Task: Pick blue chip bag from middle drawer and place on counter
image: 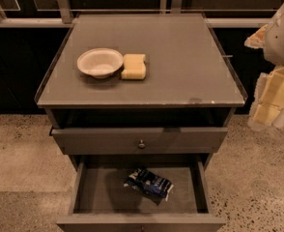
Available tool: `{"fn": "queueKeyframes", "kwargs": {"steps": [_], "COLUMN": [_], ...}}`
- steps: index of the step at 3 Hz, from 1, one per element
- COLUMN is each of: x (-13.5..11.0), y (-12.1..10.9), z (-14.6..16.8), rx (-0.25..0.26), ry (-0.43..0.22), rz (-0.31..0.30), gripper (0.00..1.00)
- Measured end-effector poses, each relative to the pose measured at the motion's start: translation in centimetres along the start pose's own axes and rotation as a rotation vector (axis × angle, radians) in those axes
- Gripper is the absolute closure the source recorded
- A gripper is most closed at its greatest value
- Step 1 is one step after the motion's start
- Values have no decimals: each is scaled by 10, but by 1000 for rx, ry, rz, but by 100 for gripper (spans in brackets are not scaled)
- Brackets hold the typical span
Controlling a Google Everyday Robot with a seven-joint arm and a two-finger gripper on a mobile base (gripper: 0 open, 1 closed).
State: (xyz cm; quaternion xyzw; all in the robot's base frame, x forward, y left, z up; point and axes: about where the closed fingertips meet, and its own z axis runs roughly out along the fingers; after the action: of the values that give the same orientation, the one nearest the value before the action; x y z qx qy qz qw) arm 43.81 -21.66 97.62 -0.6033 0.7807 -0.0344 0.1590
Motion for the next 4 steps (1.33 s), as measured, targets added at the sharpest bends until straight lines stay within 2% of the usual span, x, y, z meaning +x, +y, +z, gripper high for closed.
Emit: {"fn": "queueKeyframes", "kwargs": {"steps": [2, 3, 4], "x": [2, 4, 9], "y": [2, 28, 69], "z": [1, 14, 48], "rx": [6, 9, -2], "ry": [-17, -102, -233], "rz": [9, 44, 153], "gripper": [0, 0, 0]}}
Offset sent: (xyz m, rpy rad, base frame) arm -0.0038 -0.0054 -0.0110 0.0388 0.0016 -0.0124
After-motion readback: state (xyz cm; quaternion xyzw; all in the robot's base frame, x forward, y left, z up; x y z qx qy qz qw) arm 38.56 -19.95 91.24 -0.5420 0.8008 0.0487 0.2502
